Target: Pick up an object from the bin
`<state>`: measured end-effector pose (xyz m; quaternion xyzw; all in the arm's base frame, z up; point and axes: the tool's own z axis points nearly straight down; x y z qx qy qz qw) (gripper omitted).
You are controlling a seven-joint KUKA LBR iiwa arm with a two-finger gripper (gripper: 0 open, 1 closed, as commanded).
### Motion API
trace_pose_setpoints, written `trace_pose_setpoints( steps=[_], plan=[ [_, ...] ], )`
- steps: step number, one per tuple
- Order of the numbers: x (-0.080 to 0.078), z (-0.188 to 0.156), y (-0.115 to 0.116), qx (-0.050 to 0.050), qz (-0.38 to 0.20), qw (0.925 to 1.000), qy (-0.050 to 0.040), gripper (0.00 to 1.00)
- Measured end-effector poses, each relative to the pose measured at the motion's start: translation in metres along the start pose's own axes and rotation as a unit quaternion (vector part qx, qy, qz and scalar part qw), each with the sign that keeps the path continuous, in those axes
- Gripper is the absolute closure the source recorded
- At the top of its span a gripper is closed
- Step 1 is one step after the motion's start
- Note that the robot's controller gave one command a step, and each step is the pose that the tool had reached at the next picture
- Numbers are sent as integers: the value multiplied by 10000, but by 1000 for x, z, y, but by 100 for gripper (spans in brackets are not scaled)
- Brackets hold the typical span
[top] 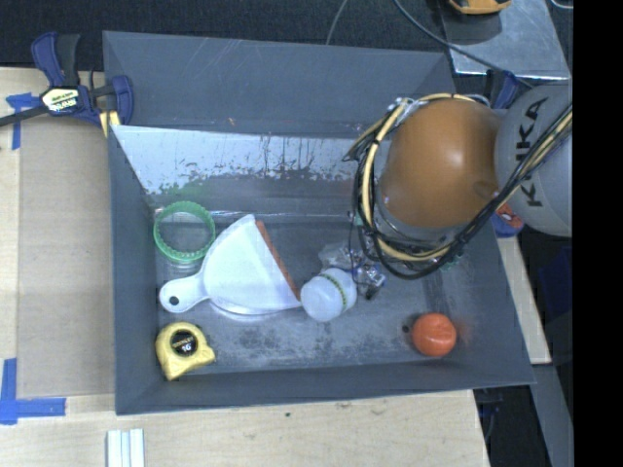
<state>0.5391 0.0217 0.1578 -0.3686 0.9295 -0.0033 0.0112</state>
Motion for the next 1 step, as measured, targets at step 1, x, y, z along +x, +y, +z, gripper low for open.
trace_pose_setpoints(
  steps=[1],
  plan=[
    [3,-134,-2,40,103,9999,-50,100]
  ],
)
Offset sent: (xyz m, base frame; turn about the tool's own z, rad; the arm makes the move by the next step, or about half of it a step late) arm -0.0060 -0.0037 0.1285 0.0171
